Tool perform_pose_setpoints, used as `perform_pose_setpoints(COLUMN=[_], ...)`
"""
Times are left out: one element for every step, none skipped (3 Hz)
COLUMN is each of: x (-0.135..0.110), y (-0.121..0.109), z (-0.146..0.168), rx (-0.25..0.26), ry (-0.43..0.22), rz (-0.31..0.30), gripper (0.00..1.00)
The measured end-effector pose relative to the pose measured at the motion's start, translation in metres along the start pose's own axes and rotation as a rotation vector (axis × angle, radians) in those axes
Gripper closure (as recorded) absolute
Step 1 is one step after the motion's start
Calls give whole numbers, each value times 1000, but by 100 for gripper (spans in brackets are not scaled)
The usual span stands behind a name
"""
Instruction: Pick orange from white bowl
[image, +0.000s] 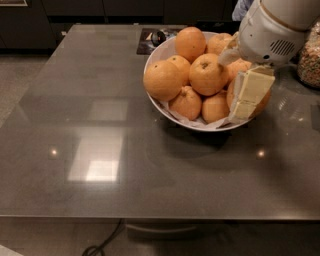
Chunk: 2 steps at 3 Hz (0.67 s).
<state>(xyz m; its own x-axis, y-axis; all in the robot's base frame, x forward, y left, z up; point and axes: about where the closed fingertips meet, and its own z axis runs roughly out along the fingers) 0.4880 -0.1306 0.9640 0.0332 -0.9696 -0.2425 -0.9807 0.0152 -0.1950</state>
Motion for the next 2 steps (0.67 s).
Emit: perform_pose_setpoints(x=[2, 6], y=[2, 1], z=[1, 4], rx=[-6, -6], ry=[15, 34], rz=[10, 26], gripper=[23, 26])
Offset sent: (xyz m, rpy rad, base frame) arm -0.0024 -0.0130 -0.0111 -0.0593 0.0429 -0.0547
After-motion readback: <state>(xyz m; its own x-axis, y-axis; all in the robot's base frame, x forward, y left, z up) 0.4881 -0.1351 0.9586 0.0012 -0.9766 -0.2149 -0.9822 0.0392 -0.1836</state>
